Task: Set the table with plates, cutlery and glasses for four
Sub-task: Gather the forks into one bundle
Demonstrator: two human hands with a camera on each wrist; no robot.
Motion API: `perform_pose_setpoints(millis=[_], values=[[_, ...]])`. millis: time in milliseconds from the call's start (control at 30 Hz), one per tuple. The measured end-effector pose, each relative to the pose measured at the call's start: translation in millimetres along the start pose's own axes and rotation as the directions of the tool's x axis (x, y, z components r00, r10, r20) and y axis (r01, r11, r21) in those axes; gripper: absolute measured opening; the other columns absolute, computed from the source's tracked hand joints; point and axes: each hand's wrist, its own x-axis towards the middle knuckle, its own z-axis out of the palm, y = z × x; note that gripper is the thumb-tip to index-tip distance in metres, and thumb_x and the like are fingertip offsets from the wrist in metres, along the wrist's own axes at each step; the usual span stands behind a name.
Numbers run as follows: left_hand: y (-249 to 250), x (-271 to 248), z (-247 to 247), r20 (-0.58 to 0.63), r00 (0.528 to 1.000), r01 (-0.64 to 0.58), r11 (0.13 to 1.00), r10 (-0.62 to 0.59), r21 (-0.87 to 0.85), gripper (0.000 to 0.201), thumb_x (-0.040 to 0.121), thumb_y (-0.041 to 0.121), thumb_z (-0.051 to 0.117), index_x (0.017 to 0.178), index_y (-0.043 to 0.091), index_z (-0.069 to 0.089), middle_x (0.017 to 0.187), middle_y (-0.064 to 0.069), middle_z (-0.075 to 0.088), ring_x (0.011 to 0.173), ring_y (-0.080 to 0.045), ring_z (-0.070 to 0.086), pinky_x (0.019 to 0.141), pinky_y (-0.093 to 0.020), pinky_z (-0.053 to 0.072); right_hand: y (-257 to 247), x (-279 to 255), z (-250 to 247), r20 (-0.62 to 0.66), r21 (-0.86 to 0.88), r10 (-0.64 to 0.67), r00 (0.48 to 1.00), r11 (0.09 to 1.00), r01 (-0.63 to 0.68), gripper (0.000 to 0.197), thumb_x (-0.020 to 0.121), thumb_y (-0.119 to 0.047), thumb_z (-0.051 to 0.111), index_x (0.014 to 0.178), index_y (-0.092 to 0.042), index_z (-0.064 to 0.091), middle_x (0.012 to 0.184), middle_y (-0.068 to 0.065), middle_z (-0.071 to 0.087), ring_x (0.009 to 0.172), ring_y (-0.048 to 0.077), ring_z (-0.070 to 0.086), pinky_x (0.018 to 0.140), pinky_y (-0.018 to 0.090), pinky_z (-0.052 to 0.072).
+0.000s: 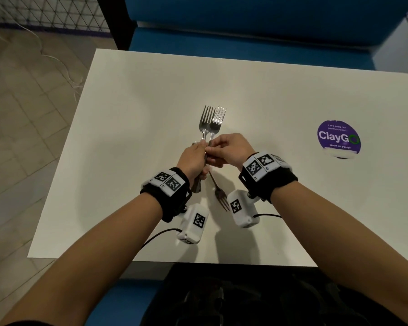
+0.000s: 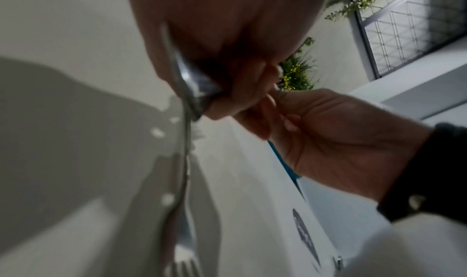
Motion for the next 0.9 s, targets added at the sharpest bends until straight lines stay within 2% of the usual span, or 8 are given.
perform_pose_setpoints(millis=[100,233,400,533,600,700,800,900], values=[[-4,-1,-8,0.019,0.999,0.026,1.0,-0.026,0.004,0.038,0.102,0.034,0.029,0.079,0.015,0.052,0.05,-0.002,0.049,0.03,-0.006,0.028,0.035,-0.014,0.025,-3,2,2,-0.03,-0.176,-0.054,0.998,0.983,0.048,0.013,0.082,-0.009,0.07,0.073,-0.011,0.061,0.062,0.005,0.064,0.047,0.007,0.062,0.054,0.018,0.056],[-7,0,-19,-0.014,0.999,0.044,0.999,-0.043,0.023,0.043,0.101,0.039,0.032,0.074,0.016,0.055,0.045,0.006,0.03,0.035,-0.006,0.022,0.036,-0.016,0.021,5,5,5,-0.149,-0.39,-0.094,0.984,0.921,0.029,0.01,0.081,-0.019,0.072,0.077,-0.012,0.066,0.068,0.004,0.067,0.057,0.015,0.064,0.068,0.029,0.06],[-8,3,-34,-0.071,0.997,0.0,0.978,0.015,0.208,0.036,0.098,0.038,0.042,0.07,0.016,0.049,0.055,0.001,0.033,0.043,-0.014,0.027,0.044,-0.023,0.025,24,7,20,-0.097,-0.797,0.06,0.993,0.593,-0.114,0.023,0.074,-0.025,0.077,0.088,-0.008,0.073,0.084,0.006,0.071,0.078,0.021,0.066,0.067,0.025,0.051],[-9,7,-40,-0.052,0.991,-0.096,0.928,0.123,0.361,0.025,0.098,0.03,0.044,0.084,0.015,0.058,0.064,0.002,0.05,0.049,-0.012,0.04,0.046,-0.023,0.033,23,8,25,-0.058,-0.865,0.075,0.995,0.494,-0.088,0.019,0.079,-0.018,0.069,0.093,-0.007,0.074,0.093,0.011,0.072,0.085,0.026,0.067,0.067,0.026,0.051],[-7,8,-42,-0.073,0.983,-0.132,0.92,0.17,0.37,0.021,0.1,0.025,0.042,0.099,0.015,0.06,0.077,0.002,0.061,0.057,-0.008,0.049,0.046,-0.017,0.039,17,8,19,-0.039,-0.882,0.074,0.996,0.466,-0.069,0.017,0.08,-0.017,0.068,0.093,-0.01,0.075,0.095,0.009,0.073,0.088,0.025,0.067,0.067,0.024,0.047],[-2,13,-44,-0.115,0.971,-0.158,0.924,0.21,0.349,0.019,0.1,0.022,0.041,0.101,0.014,0.058,0.091,0.001,0.065,0.071,-0.01,0.056,0.044,-0.009,0.042,3,6,8,0.013,-0.916,0.046,0.999,0.401,-0.007,0.015,0.08,-0.015,0.068,0.093,-0.016,0.074,0.098,0.006,0.072,0.091,0.024,0.067,0.074,0.025,0.05],[3,17,-41,-0.069,0.979,-0.146,0.889,0.194,0.434,0.019,0.101,0.023,0.038,0.099,0.015,0.055,0.094,0.0,0.069,0.069,-0.01,0.056,0.059,-0.021,0.045,-13,6,2,0.092,-0.938,-0.011,0.996,0.334,0.091,0.021,0.081,-0.007,0.066,0.097,-0.017,0.074,0.101,0.007,0.071,0.096,0.026,0.065,0.078,0.028,0.05],[7,17,-35,0.079,0.988,-0.155,0.804,0.134,0.573,0.024,0.1,0.026,0.037,0.096,0.014,0.057,0.088,-0.002,0.073,0.068,-0.015,0.058,0.057,-0.024,0.044,-30,8,-1,0.156,-0.94,-0.092,0.983,0.293,0.177,0.022,0.084,-0.006,0.064,0.099,-0.018,0.074,0.103,0.005,0.071,0.099,0.024,0.064,0.082,0.028,0.049]])
